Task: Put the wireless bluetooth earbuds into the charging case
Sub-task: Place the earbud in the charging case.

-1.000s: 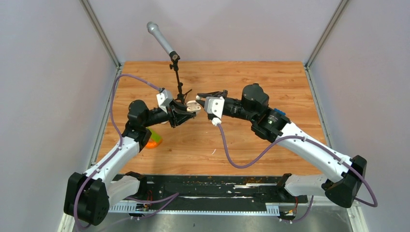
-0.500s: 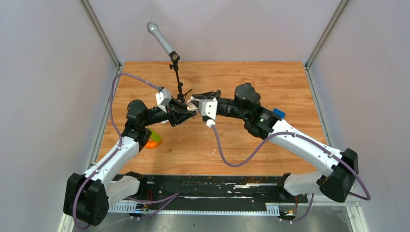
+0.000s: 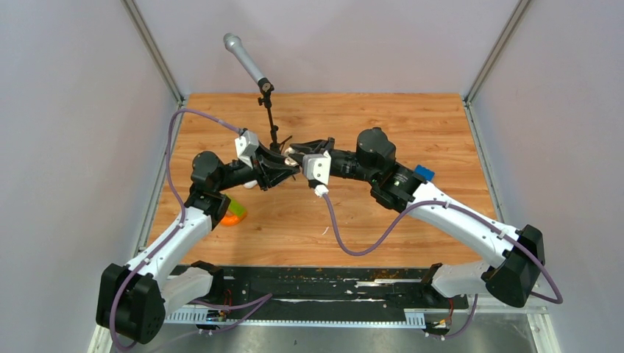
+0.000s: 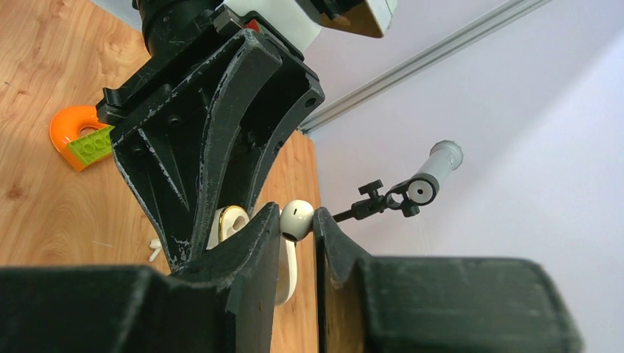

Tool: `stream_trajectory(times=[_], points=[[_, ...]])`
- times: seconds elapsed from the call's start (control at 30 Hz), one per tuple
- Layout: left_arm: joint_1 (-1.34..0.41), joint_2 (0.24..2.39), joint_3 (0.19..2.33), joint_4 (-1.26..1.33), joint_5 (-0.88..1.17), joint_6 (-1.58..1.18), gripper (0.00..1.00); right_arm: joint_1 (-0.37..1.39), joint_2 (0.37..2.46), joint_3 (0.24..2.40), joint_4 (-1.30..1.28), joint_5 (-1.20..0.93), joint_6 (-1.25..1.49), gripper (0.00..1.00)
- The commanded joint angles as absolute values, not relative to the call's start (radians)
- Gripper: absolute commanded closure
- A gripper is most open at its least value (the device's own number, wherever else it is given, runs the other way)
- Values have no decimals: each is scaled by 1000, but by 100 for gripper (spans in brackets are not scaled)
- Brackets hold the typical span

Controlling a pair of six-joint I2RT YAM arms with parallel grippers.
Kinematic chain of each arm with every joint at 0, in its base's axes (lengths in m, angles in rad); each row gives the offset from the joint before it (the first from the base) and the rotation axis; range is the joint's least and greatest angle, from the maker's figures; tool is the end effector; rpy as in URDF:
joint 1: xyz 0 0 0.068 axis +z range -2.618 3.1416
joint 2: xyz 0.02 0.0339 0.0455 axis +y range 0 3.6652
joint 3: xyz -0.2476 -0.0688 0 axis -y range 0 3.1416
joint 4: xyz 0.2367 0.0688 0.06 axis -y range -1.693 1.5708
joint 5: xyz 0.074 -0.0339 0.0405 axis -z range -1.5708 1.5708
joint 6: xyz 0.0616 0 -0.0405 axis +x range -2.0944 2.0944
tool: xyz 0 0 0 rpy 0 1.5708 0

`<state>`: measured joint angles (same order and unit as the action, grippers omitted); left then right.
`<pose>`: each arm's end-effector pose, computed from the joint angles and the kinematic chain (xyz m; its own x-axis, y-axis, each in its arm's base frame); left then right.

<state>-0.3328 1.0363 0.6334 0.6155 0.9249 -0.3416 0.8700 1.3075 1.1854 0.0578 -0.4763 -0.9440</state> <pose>0.2143 -0.1261 0.3124 -0.1251 -0.1701 -0.9775 0.9472 0.2727 -0.1687 0.1888 0.2676 0.3750 0.7648 -0.2097 -0.6092 -0.6050 0.0912 -0.7910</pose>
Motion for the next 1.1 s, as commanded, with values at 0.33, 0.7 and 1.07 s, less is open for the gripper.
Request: stream_trajectory(times=[0.33,0.7,1.07], points=[[-344,1012,677,669,893,-385,97,875,1323,1212,52,-552,-977,100],[-344,1009,680,669,900,-379,97,880,1338,1205,73,-503,-984,100],[-344,1012,681,675,892,-376,97,882,1348,1215,62,-492,-969,100]])
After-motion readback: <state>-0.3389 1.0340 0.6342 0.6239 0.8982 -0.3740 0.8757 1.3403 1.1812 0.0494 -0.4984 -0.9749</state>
